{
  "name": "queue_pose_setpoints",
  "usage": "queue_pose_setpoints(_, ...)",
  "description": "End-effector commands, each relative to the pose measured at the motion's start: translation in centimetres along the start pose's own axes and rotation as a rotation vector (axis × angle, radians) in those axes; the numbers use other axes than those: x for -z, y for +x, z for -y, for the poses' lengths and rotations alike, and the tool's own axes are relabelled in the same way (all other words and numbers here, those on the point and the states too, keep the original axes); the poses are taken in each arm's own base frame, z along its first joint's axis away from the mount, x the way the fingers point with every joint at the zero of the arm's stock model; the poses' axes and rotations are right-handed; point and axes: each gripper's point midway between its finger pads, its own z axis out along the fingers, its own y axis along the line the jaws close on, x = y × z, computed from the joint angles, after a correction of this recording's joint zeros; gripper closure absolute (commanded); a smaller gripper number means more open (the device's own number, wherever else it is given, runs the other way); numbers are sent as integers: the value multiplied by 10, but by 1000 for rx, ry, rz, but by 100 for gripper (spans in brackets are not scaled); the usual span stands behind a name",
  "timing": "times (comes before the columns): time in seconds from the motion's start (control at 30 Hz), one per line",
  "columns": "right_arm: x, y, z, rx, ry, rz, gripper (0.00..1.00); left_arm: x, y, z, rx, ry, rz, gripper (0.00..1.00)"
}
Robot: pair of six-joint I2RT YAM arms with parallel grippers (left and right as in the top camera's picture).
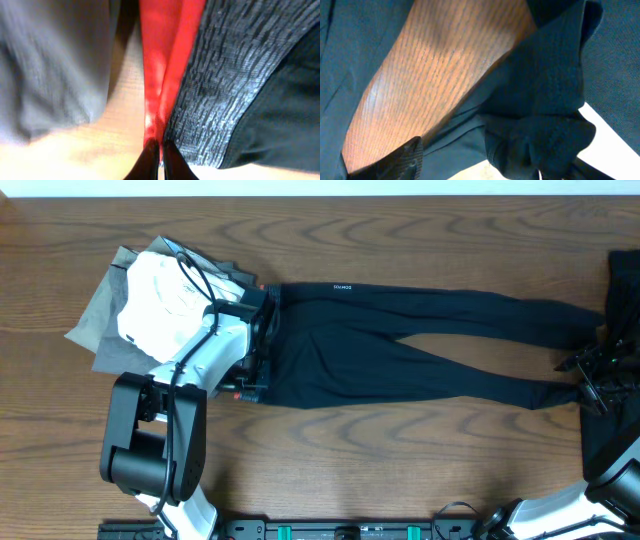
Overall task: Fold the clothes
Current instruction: 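Pull the leg ends rightward with the right gripper to stretch the leggings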
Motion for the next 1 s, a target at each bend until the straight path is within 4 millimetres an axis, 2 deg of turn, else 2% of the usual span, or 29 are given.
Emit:
queue_pose_setpoints(0.0,2,-7,-2,18,-22,21,33,26,-2,-17,48,-53,48,94)
queue_pose_setpoints(0.07,3,-12,-10,41,-62,39,39,44,3,-31,96,-97,78,94)
queue_pose_setpoints(0.1,3,-15,-18,67,-102,48,48,52,4,-38,117,-108,98,94)
queue_pose_setpoints(0.13,4,-17,-25,85,-139,55,64,62,6,-45,142,-112,126,94)
queue_pose_setpoints(0.2,6,-23,-32,98,-174,77,87,78,8,-55,183,-92,187,94)
queue_pose_setpoints(0.27,6,-27,-33,96,-180,97,99,89,9,-63,215,-77,231,94)
queue_pose_setpoints(0.43,12,-41,-51,74,-273,144,99,104,13,-80,278,-59,286,94)
queue_pose_setpoints(0.53,18,-49,-66,45,-354,167,99,104,13,-81,282,-59,285,94)
queue_pose_setpoints(0.63,21,-51,-72,50,-385,175,99,104,13,-81,282,-58,284,94)
queue_pose_setpoints(0.7,16,-35,-67,42,-363,108,95,104,13,-81,282,-59,284,94)
queue_pose_setpoints(0.77,11,-14,-61,103,-327,34,73,104,13,-81,282,-58,285,94)
queue_pose_setpoints(0.83,2,4,-51,181,-242,-15,45,104,12,-81,282,-58,285,94)
queue_pose_setpoints(0.87,-2,10,-47,186,-202,-31,38,104,12,-81,282,-58,286,94)
queue_pose_setpoints(0.97,-9,22,-57,214,-185,-52,28,104,10,-80,284,-56,295,94)
